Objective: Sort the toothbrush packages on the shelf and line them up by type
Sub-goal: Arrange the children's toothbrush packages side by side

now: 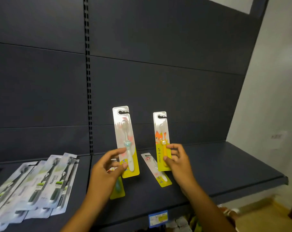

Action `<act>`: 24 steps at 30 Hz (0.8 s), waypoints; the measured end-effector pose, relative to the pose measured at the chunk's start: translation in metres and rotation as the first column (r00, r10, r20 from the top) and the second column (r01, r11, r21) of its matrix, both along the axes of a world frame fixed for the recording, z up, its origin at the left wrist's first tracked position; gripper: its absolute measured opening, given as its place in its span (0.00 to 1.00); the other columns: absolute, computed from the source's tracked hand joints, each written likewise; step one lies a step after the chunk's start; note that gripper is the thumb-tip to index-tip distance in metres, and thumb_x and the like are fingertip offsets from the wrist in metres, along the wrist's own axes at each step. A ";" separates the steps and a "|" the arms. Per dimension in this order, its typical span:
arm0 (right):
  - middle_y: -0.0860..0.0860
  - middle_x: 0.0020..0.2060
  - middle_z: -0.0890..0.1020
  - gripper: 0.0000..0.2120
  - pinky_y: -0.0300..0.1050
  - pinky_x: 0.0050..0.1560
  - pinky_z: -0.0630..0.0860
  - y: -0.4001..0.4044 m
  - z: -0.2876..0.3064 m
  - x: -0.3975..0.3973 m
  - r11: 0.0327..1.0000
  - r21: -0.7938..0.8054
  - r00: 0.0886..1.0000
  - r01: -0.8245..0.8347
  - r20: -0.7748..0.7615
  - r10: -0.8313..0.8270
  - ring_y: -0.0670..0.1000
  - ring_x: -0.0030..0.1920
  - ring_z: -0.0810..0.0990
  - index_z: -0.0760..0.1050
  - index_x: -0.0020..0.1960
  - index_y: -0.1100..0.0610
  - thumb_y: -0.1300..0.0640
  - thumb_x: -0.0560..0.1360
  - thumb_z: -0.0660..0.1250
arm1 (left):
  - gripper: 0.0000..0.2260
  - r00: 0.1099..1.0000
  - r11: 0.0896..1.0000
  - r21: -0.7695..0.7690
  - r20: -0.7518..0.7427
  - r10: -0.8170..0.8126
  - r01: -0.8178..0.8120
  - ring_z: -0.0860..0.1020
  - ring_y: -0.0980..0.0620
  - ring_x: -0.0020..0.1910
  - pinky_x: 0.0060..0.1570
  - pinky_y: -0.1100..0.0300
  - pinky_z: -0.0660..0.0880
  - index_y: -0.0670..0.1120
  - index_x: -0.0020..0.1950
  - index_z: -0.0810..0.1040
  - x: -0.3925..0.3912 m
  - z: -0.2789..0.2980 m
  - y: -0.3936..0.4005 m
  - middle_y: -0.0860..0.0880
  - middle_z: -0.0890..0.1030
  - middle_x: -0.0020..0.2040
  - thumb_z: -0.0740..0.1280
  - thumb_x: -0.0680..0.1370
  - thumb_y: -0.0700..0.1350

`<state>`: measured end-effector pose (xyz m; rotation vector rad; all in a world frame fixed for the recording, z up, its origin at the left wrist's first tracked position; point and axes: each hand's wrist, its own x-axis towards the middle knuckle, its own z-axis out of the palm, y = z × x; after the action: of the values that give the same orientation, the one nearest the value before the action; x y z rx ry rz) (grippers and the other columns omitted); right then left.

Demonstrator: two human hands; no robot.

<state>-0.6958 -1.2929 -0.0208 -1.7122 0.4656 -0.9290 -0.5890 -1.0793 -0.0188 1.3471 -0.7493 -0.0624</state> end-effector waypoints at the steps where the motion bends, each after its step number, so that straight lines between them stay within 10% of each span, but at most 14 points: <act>1: 0.55 0.50 0.82 0.16 0.38 0.40 0.80 -0.004 -0.002 0.004 1.000 0.009 1.000 -0.001 0.001 0.001 0.48 0.47 0.84 0.72 0.55 0.54 0.71 0.75 0.67 | 0.19 1.000 1.000 0.010 0.005 0.004 -0.004 0.81 0.56 0.38 0.40 0.64 0.79 0.51 0.56 0.82 0.004 0.000 -0.002 0.46 0.80 0.52 0.72 0.72 0.31; 10: 0.56 0.49 0.81 0.14 0.36 0.33 0.78 -0.046 -0.022 0.019 1.000 0.023 0.990 0.019 -0.138 -0.016 0.49 0.44 0.83 0.72 0.57 0.59 0.71 0.75 0.66 | 0.18 0.999 0.999 0.027 0.001 0.036 -0.036 0.82 0.54 0.38 0.38 0.65 0.78 0.51 0.57 0.82 0.010 -0.005 -0.024 0.48 0.82 0.51 0.72 0.72 0.32; 16: 0.55 0.51 0.82 0.14 0.57 0.50 0.81 -0.085 -0.055 0.025 0.995 -0.075 0.903 0.059 -0.421 -0.085 0.57 0.49 0.82 0.72 0.47 0.48 0.67 0.74 0.66 | 0.19 0.997 0.995 0.074 0.015 0.073 -0.074 0.79 0.58 0.34 0.41 0.67 0.77 0.52 0.55 0.82 -0.004 -0.009 -0.025 0.56 0.82 0.45 0.73 0.72 0.32; 24: 0.52 0.55 0.82 0.07 0.32 0.41 0.72 -0.101 -0.073 0.031 0.928 -0.369 0.824 -0.058 -0.543 -0.165 0.54 0.54 0.81 0.79 0.55 0.56 0.60 0.77 0.67 | 0.19 0.988 0.986 0.069 0.001 0.155 -0.154 0.79 0.57 0.34 0.38 0.68 0.77 0.51 0.55 0.82 -0.028 -0.013 -0.041 0.49 0.81 0.48 0.73 0.71 0.32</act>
<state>-0.6648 -1.3942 -0.0933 -2.3494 0.7693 -0.5444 -0.6169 -1.1202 -0.0319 1.4666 -0.6414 0.0321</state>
